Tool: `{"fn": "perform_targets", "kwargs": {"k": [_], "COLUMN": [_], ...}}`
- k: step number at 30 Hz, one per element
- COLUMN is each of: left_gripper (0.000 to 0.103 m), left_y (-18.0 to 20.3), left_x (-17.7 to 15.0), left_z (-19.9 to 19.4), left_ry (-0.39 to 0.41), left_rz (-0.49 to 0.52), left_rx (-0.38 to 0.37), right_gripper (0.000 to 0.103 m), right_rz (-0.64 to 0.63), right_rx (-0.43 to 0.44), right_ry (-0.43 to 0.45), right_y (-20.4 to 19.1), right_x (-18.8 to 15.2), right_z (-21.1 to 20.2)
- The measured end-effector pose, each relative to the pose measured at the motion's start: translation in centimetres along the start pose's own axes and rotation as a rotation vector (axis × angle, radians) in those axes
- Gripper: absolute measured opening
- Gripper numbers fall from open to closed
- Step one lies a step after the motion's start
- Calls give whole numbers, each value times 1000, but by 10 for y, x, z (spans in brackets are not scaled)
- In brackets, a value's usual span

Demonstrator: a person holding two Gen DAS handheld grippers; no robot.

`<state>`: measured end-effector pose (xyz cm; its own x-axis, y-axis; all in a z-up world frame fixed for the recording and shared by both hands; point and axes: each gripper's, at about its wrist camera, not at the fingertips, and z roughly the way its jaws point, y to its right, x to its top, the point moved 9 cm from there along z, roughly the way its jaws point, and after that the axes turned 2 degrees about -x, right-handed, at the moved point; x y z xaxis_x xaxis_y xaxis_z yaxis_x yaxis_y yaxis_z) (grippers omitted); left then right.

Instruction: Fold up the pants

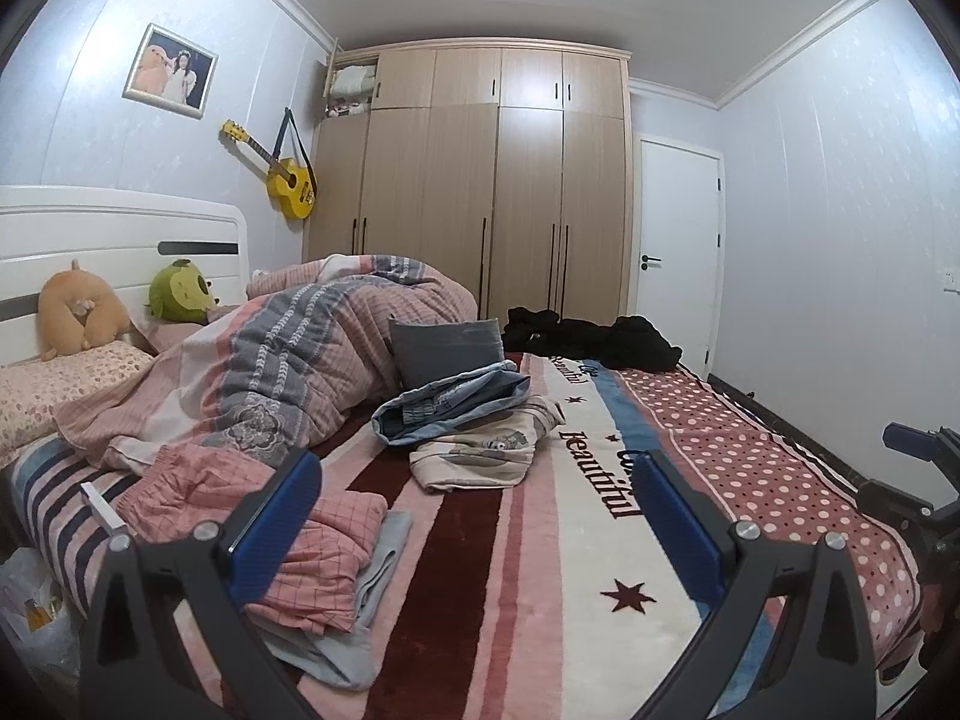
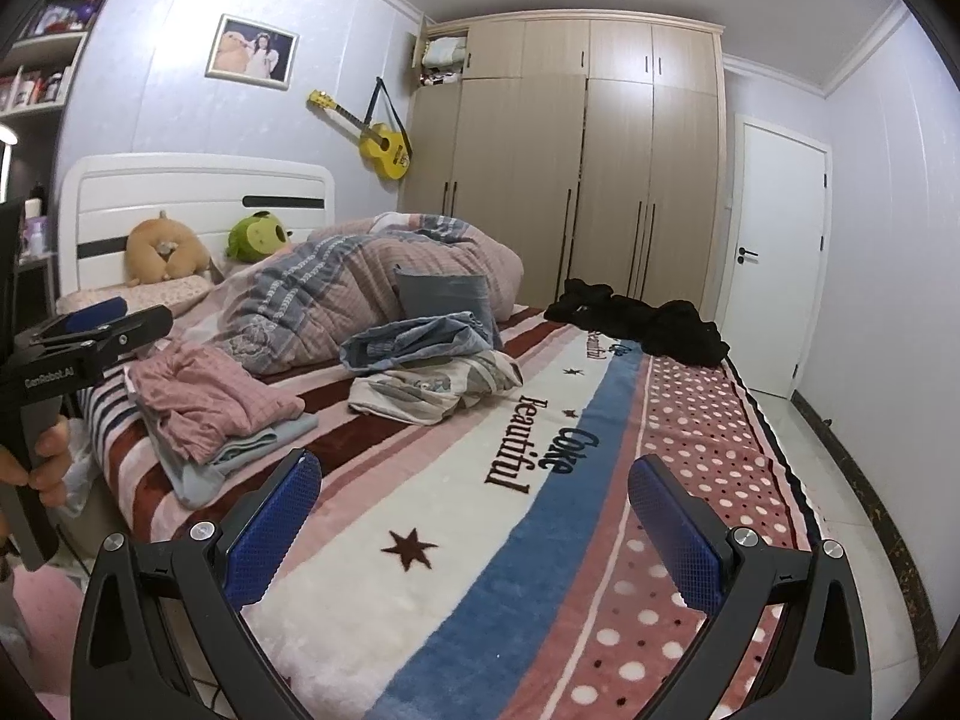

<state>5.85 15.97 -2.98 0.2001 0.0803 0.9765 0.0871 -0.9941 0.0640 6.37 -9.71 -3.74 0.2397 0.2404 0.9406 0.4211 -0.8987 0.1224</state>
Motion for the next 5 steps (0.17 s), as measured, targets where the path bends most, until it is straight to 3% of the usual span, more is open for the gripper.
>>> {"fn": "perform_targets", "kwargs": {"k": [5], "left_gripper": [102], "left_y": [1], "left_x": [0], "left_z": [-2], "left_ry": [4], "left_rz": [11], "left_rx": [-3], "right_gripper": [102], "right_rz": [3], "right_rx": [-3], "right_ry": [0], "right_y": [2], "right_x": [-1], "right_z": [0]}}
